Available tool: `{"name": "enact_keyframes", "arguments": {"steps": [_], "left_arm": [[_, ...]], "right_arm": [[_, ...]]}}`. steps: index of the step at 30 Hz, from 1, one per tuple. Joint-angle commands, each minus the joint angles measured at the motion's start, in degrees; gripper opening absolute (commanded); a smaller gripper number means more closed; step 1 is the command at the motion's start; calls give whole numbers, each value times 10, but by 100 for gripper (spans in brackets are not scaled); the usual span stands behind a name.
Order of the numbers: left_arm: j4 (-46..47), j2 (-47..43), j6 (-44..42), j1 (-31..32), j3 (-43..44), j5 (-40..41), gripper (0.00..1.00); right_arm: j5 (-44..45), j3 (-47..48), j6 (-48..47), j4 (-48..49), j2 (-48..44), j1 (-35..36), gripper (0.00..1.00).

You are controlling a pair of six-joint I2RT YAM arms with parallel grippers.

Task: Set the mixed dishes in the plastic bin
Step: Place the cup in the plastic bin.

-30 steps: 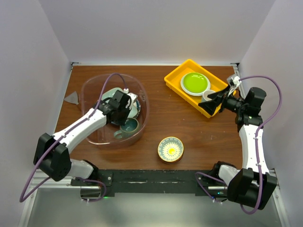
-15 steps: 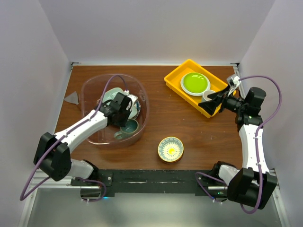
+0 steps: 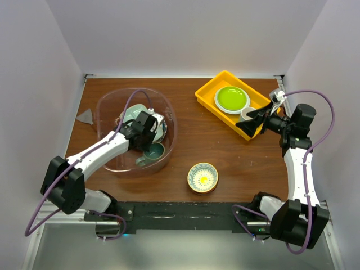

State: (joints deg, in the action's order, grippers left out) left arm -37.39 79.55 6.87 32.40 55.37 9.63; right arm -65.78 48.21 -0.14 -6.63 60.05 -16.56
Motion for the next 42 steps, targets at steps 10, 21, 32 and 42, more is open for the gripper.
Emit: {"name": "enact_keyframes", "arguments": {"steps": [10, 21, 32, 42], "left_arm": [[27, -13, 22, 11, 7, -27, 21], [14, -25, 27, 11, 18, -29, 30], [-16, -42, 33, 14, 51, -42, 44], [-34, -68, 34, 14, 80, -44, 61]], "right_arm": [[-15, 24, -13, 0, 0, -2, 98], [-14, 23, -14, 0, 1, -2, 98], [-14, 23, -14, 0, 2, -2, 98], [-14, 24, -14, 0, 2, -3, 98]]}}
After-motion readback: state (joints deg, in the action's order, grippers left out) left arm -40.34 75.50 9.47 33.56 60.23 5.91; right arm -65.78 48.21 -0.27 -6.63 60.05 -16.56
